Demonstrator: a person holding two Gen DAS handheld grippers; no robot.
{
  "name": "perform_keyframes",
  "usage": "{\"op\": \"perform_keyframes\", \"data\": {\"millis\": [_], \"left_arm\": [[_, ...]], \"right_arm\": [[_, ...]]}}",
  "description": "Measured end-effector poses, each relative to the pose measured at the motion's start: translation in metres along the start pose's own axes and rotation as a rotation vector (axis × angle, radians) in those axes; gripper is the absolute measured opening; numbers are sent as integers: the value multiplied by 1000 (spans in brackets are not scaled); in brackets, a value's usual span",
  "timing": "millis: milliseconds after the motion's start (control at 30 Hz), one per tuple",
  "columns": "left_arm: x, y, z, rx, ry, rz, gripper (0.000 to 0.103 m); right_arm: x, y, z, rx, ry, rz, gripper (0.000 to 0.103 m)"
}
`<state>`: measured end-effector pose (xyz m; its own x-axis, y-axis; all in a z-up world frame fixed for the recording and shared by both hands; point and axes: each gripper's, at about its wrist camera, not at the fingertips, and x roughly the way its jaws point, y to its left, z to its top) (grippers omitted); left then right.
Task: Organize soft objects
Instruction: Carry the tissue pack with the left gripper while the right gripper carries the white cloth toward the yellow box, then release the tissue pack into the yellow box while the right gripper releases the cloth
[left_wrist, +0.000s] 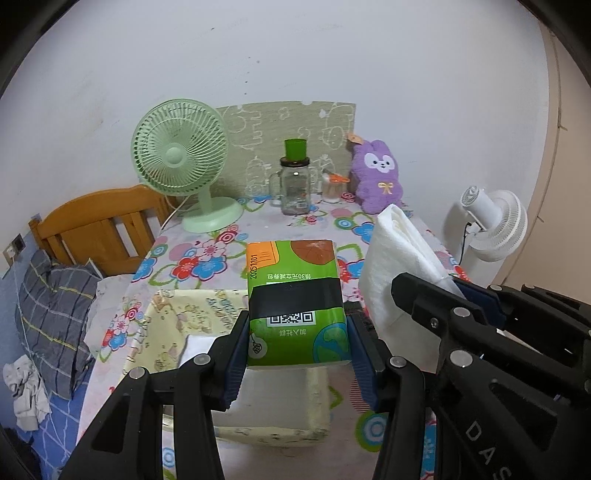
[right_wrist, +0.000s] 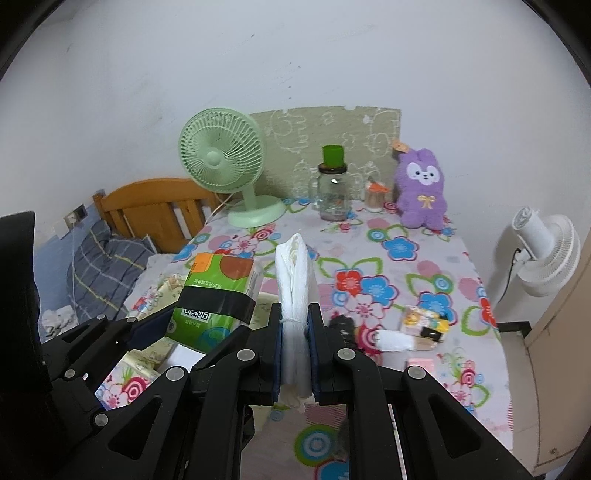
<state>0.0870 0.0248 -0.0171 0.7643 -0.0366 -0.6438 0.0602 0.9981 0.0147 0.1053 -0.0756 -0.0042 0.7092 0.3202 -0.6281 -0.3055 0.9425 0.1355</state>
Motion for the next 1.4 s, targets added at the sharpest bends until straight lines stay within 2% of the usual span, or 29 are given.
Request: {"op": "perform_keyframes", "data": {"millis": [533,1067,1200,1367,1400], "left_arm": [[37,59,-14,-31,82,62,52],[79,90,-29,-27,194,53,54],[84,92,-34,-44,215,46,66],[89,93,-37,-55,231,35,74],[89,93,-37,-57,233,31,75]], "right_arm": [[61,49,-3,-18,90,90,15],[117,67,-12,-25,206,86,15],[128,67,-17,-22,241,88,15],[135,67,-20,-27,256,89,18],[136,67,-20,-26,261,88,21]]}}
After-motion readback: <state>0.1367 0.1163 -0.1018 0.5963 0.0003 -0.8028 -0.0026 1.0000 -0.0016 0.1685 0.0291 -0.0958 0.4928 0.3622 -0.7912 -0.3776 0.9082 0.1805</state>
